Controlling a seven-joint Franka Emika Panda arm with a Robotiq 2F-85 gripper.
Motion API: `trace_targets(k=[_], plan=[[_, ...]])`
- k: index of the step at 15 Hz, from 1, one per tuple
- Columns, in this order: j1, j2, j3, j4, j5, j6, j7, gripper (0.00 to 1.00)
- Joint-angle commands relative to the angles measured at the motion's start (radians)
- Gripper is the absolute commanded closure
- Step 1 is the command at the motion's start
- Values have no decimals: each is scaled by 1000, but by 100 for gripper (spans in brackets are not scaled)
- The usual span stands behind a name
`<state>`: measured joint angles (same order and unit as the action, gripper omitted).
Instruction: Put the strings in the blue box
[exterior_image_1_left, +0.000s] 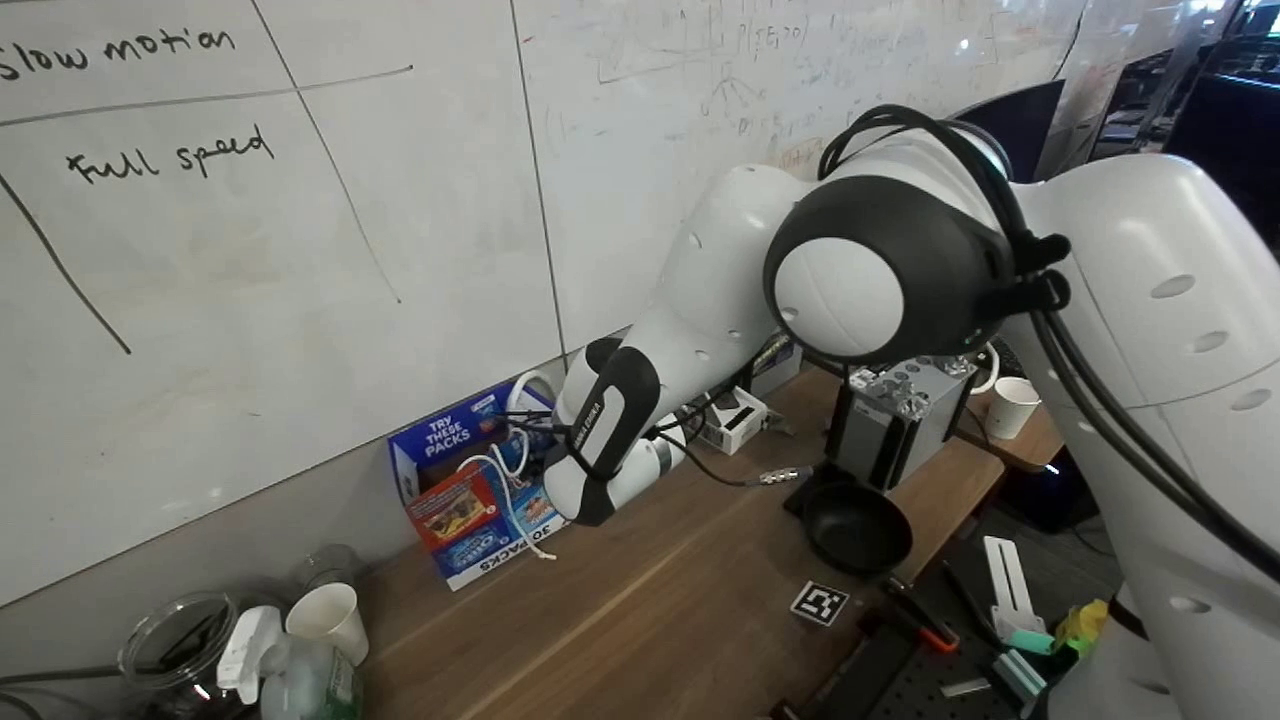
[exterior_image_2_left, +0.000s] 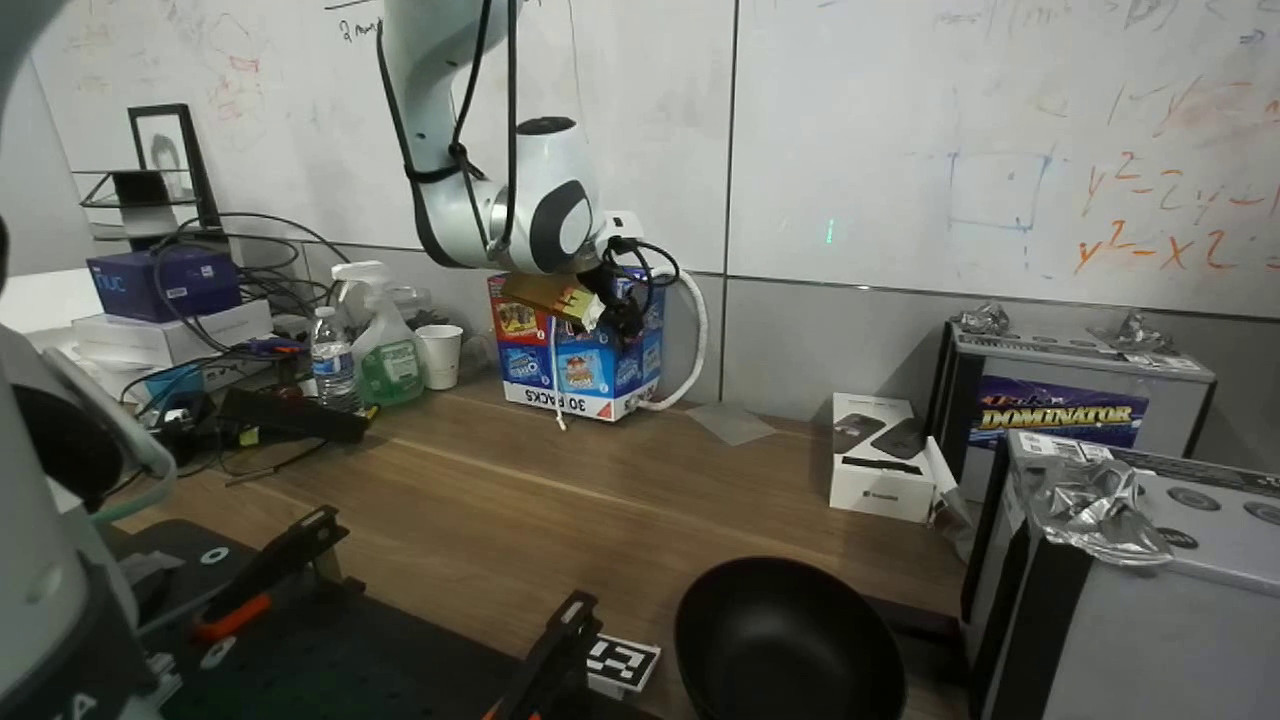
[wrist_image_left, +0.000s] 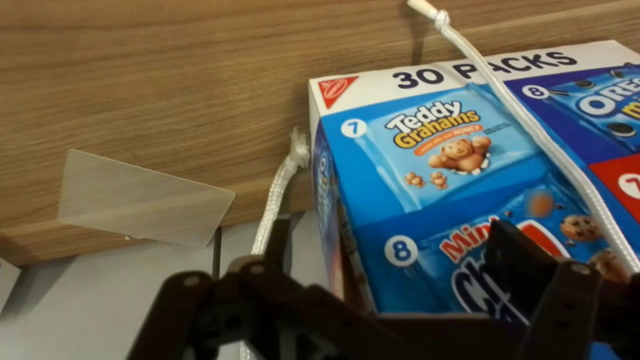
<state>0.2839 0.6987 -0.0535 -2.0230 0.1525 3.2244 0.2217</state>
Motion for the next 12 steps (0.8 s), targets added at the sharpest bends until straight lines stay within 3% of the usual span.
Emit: trace_targets(k=[1, 6, 12], plan=[[36, -89, 1, -16, 38, -61, 41, 0], [123, -110, -44, 12, 51, -43, 110, 0], [150, -111, -79, 41, 53, -15, 162, 0]])
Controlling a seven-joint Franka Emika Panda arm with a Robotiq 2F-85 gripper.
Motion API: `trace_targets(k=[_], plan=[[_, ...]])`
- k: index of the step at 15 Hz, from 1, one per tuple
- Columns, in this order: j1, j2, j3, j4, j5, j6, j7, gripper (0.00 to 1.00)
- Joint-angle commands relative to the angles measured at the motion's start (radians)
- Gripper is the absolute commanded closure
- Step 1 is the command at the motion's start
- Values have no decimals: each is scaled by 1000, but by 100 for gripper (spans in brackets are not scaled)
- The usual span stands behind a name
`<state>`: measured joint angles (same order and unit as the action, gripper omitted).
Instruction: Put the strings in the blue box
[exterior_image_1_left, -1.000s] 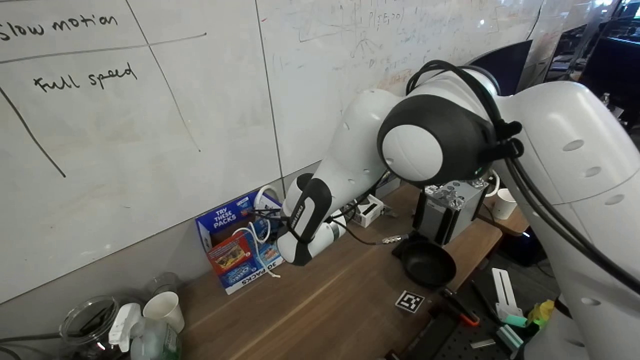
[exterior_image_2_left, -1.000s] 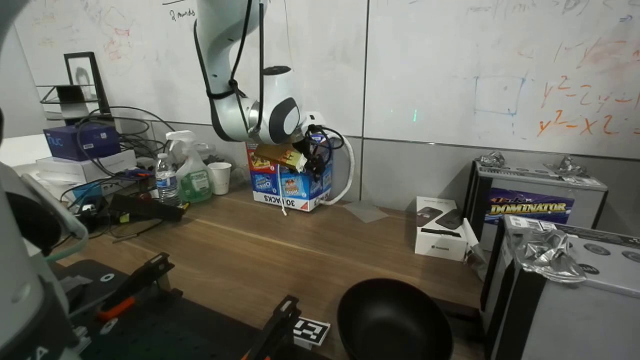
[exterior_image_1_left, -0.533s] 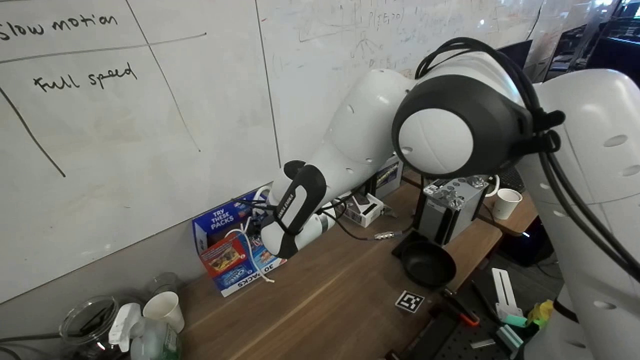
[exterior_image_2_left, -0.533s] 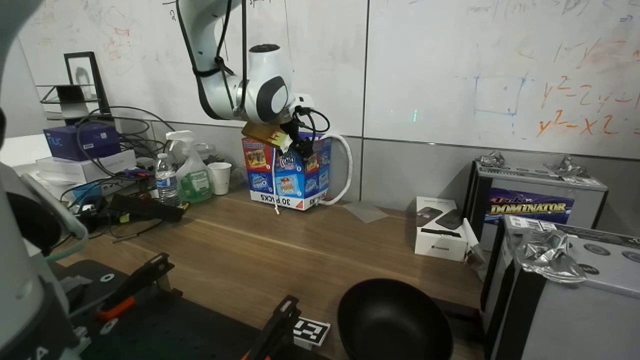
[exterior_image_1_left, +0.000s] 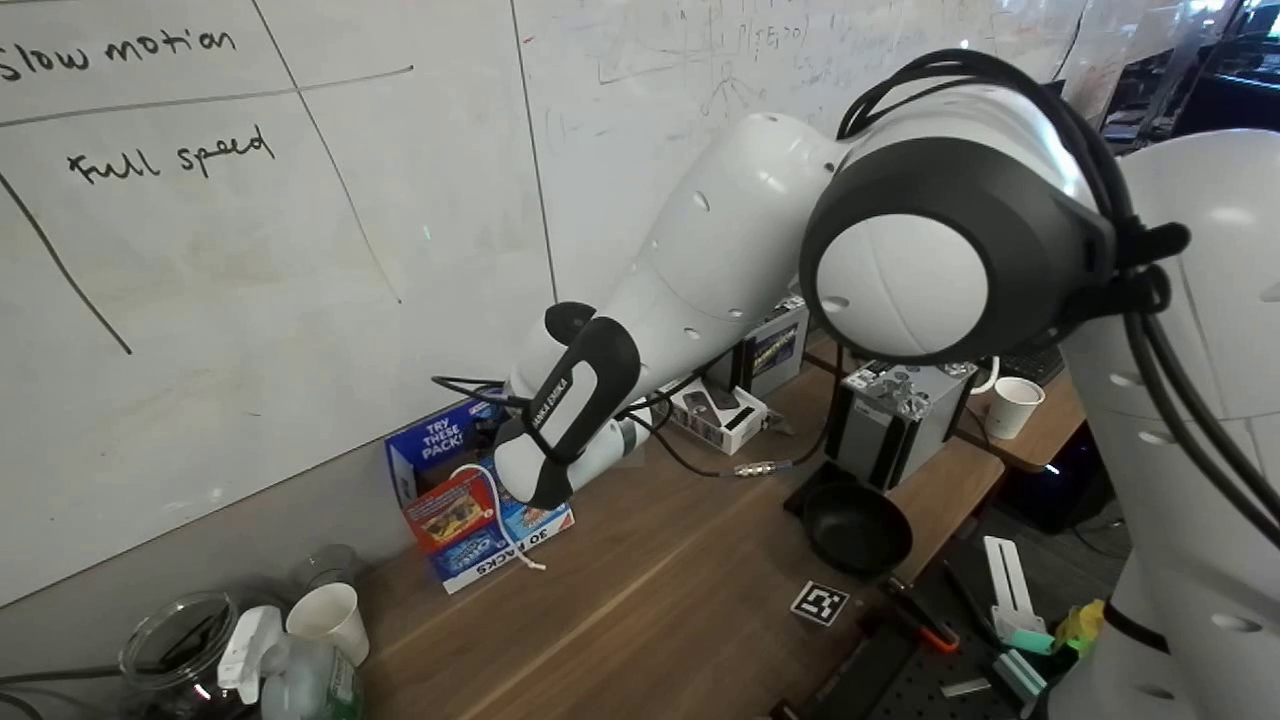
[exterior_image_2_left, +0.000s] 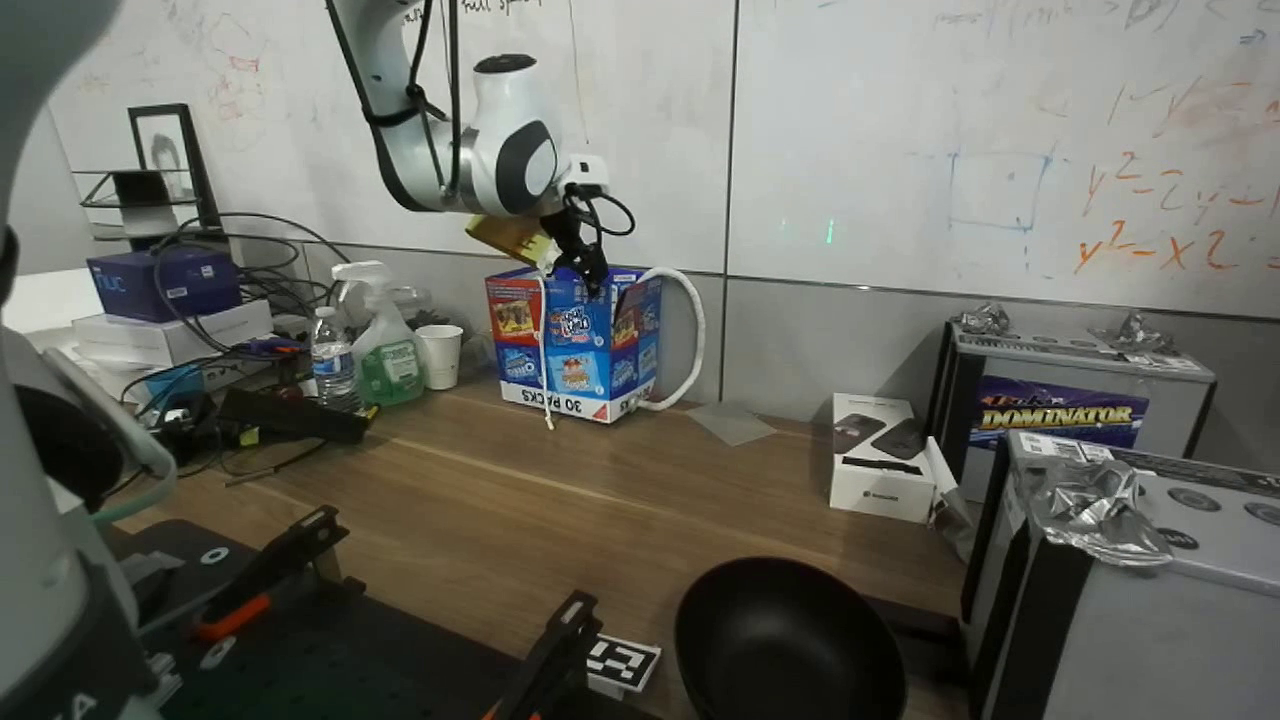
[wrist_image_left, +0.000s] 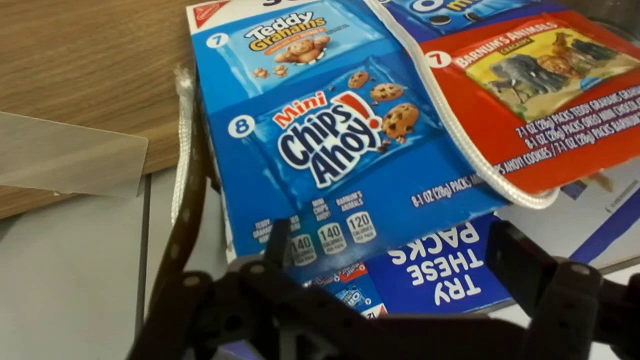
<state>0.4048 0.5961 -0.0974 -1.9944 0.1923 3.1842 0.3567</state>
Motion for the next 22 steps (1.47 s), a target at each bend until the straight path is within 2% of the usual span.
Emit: trace_targets(k=[1, 3, 6, 8, 11, 16, 22], plan=[[35, -10, -44, 14, 11, 22, 32, 0], [73, -11, -87, 5, 12, 3, 53, 0], [168, -19, -176, -17, -2, -93, 83, 0], [195, -29, -184, -24, -15, -191, 81, 0], [188, -48, -150, -30, -82, -269, 102, 0], [193, -59, -130, -47, -153, -225, 115, 0], [228, -46, -163, -64, -175, -129, 124, 0]])
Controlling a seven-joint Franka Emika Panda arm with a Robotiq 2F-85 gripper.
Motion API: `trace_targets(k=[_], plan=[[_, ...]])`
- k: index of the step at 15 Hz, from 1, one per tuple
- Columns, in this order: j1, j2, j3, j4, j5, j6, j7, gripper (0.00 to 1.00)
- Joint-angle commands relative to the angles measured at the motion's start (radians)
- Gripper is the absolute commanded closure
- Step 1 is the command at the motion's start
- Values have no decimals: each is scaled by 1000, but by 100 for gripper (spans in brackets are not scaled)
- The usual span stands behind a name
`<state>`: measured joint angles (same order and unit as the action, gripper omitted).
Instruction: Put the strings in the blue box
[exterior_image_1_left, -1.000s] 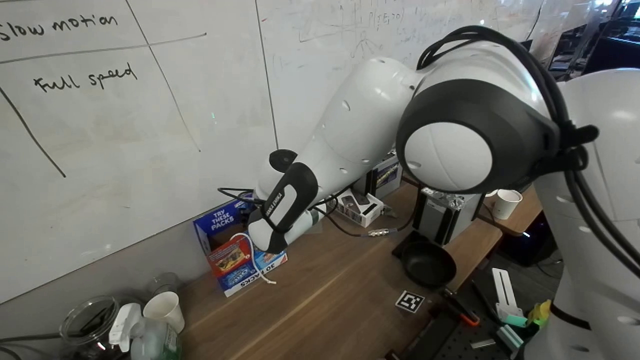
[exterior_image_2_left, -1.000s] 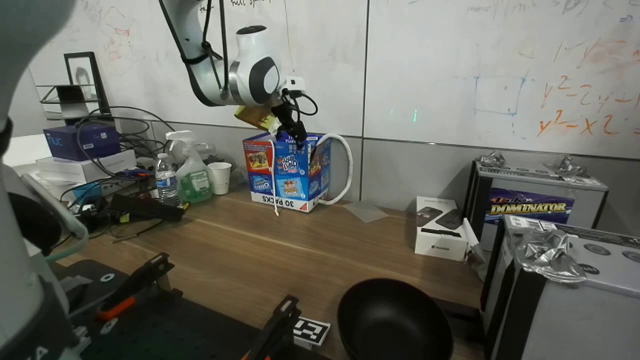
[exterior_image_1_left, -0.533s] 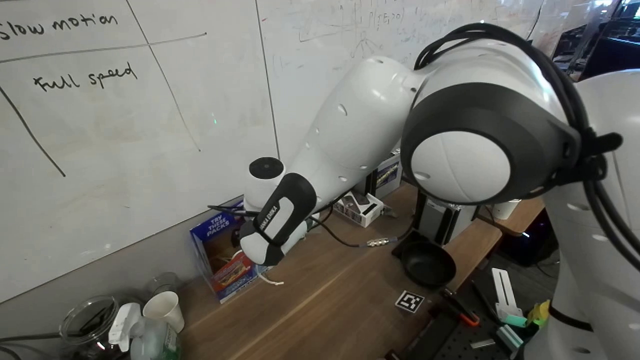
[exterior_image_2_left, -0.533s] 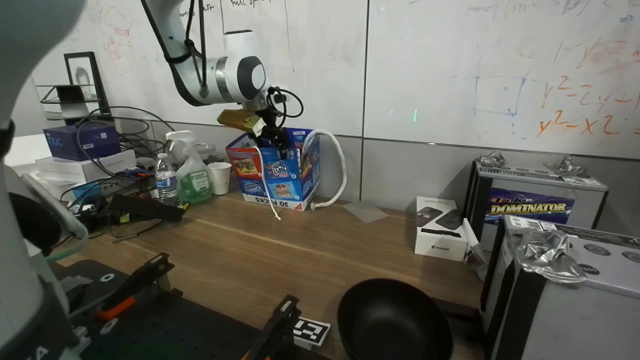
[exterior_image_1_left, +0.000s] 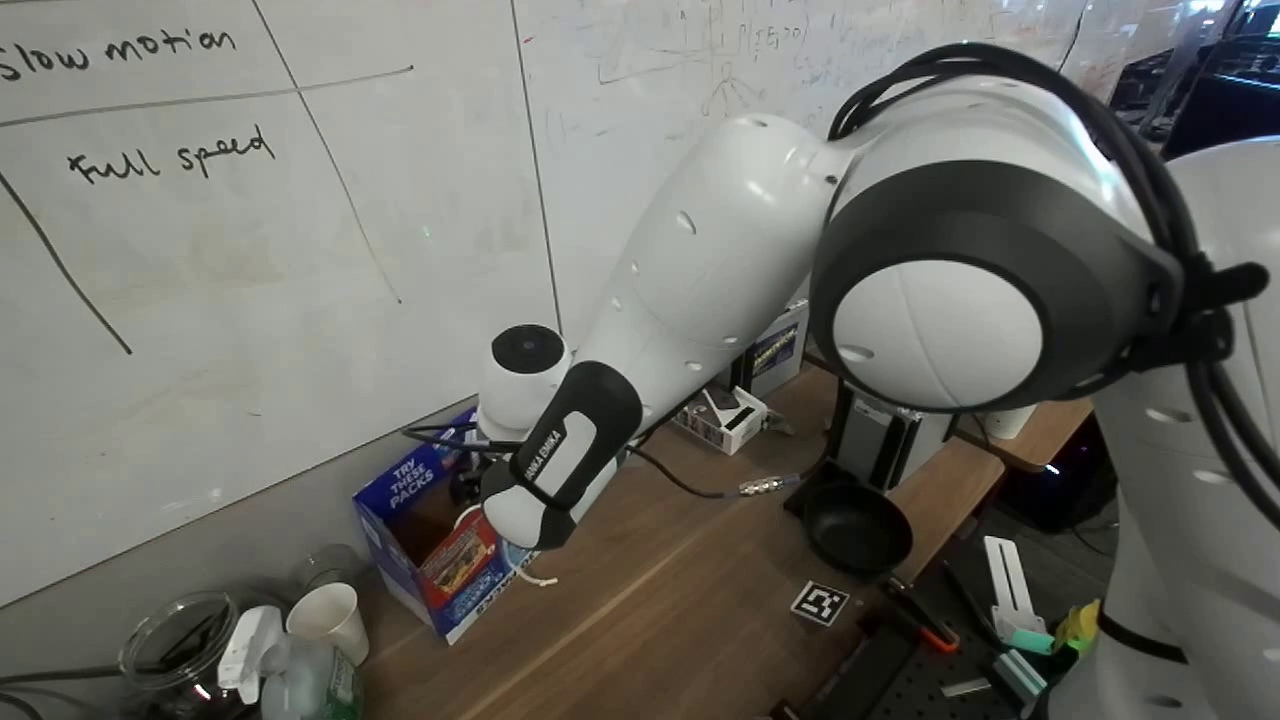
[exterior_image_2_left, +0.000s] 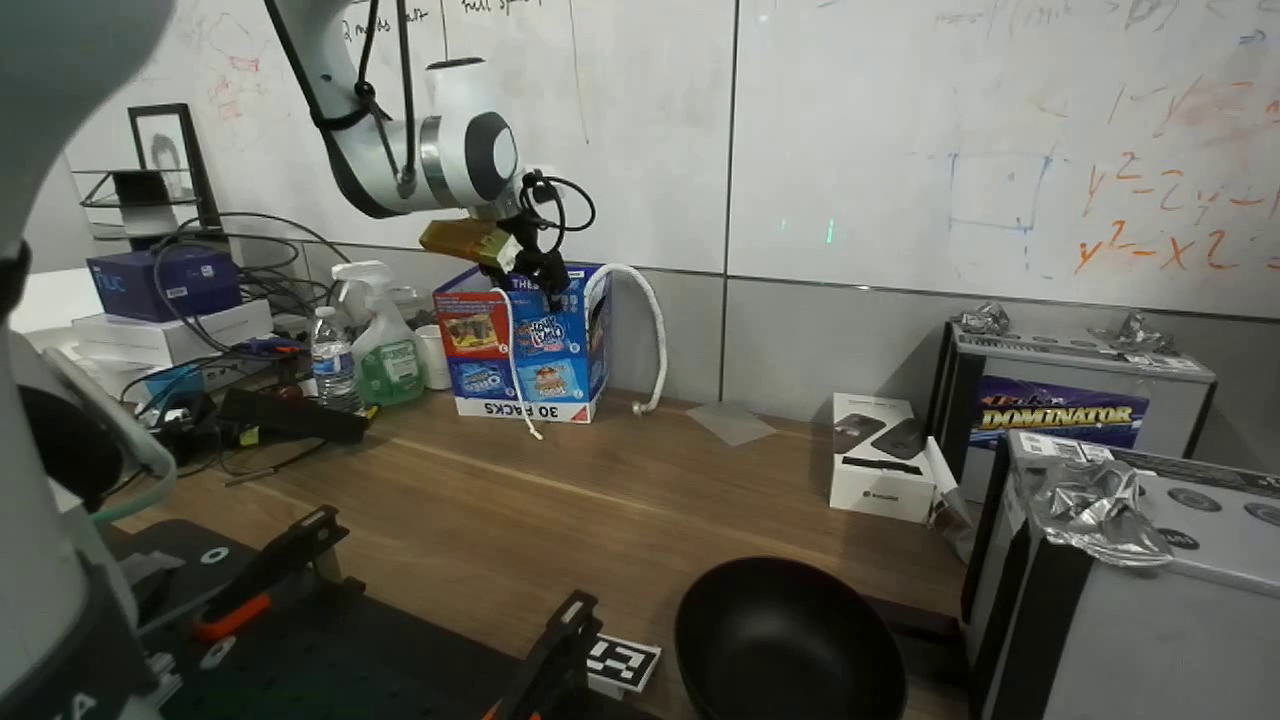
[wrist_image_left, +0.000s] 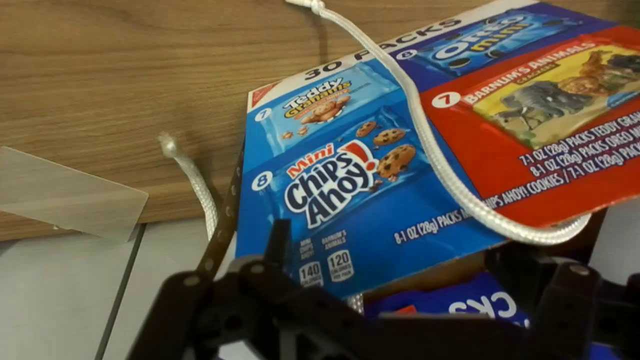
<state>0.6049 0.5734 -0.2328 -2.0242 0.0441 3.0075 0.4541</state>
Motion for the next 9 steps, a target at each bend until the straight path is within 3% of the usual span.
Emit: trace_targets(k=[1, 4, 9], plan=[[35, -21, -35, -35, -24, 55, 26, 0], [62, -11, -67, -43, -14, 103, 23, 0], [163, -41, -170, -84, -3, 186, 27, 0]])
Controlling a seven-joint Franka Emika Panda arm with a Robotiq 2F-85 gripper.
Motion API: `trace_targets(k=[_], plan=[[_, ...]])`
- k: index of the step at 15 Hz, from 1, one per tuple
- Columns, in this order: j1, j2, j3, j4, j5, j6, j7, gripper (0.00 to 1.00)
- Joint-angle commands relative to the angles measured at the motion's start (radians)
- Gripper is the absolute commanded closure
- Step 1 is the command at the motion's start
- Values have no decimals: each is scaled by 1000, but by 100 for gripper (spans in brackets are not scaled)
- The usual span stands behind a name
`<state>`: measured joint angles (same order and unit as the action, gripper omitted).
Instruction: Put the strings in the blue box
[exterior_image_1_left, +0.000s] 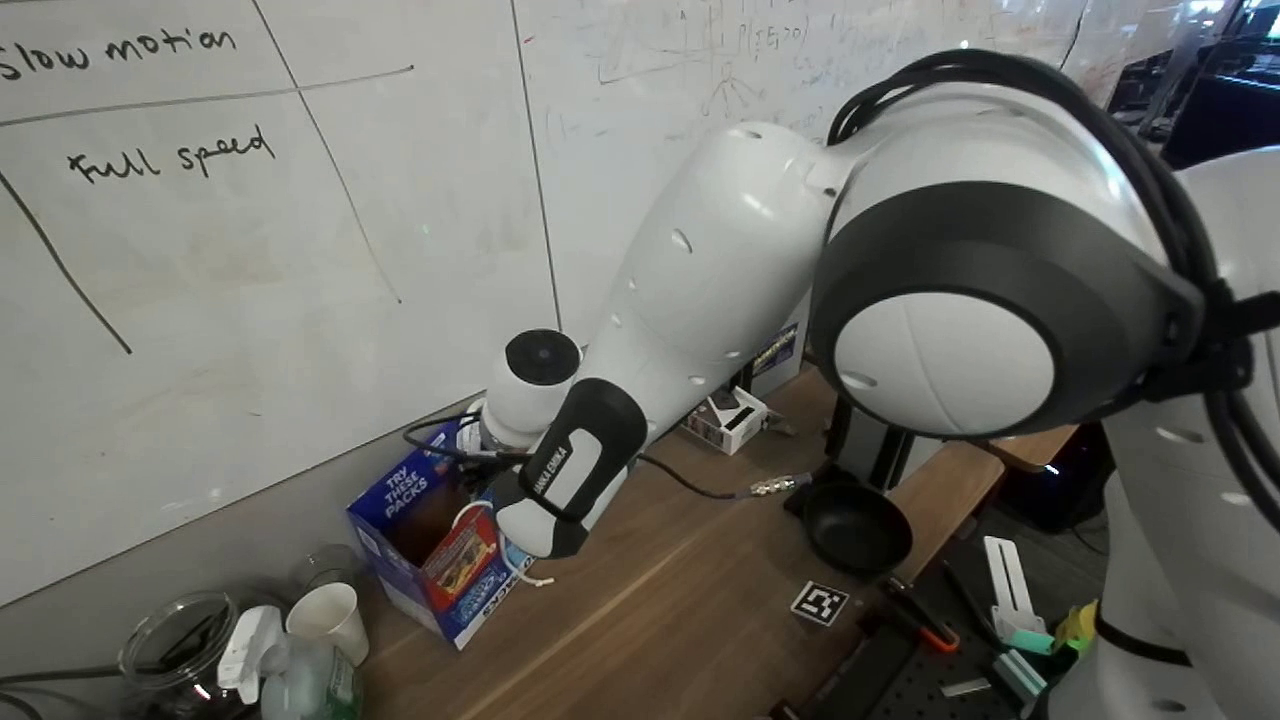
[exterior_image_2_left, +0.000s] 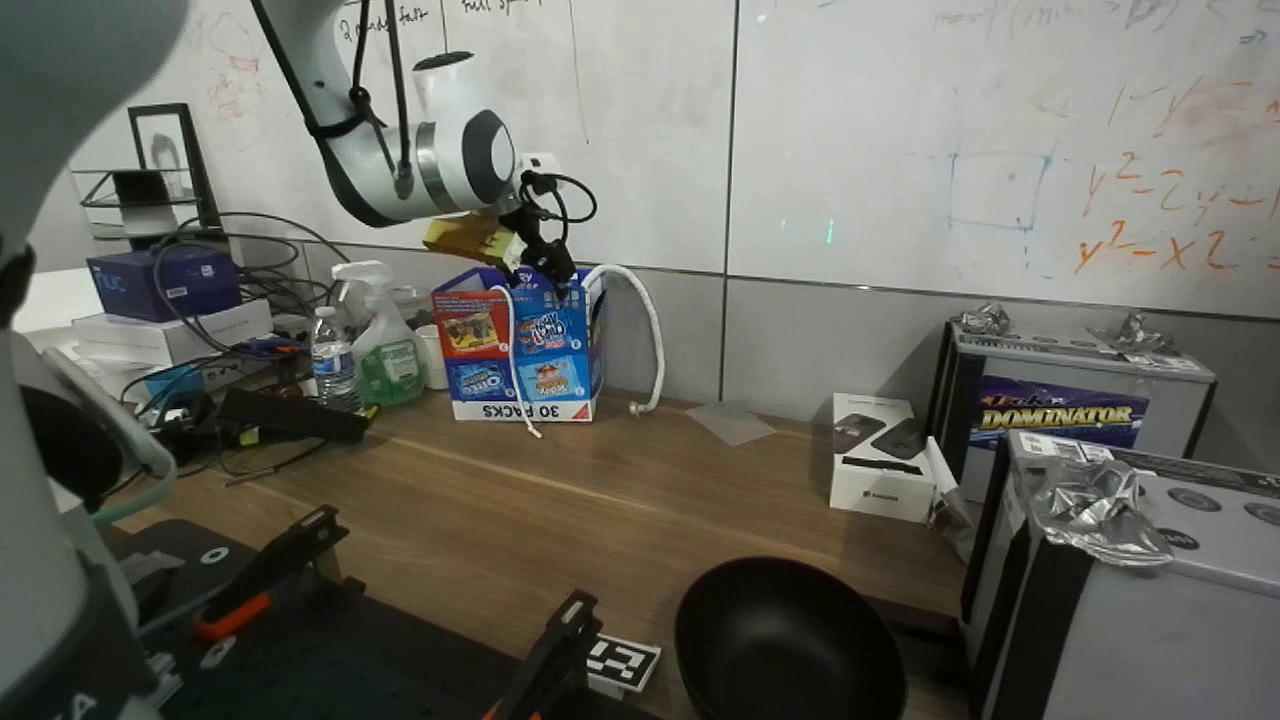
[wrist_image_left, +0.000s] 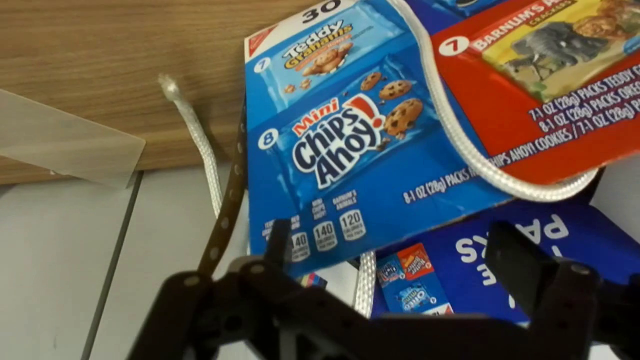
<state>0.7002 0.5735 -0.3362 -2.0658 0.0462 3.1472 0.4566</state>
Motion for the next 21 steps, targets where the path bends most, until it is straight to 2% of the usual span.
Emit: trace_targets(k=[1, 6, 8, 11, 14, 16, 19, 21], plan=[[79, -54, -77, -56, -4, 51, 17, 0], [115, -171, -90, -150, -32, -103, -28, 0], [117, -240, -76, -206, -38, -154, -53, 0], [31, -317, 24, -295, -97, -176, -97, 0], [-135, -340, 205, -385, -73, -149, -232, 0], [-249, -322, 315, -430, -61, -111, -321, 0], [-401, -272, 435, -467, -61, -17, -427, 0], [-475, -219, 482, -479, -82, 64, -479, 0]])
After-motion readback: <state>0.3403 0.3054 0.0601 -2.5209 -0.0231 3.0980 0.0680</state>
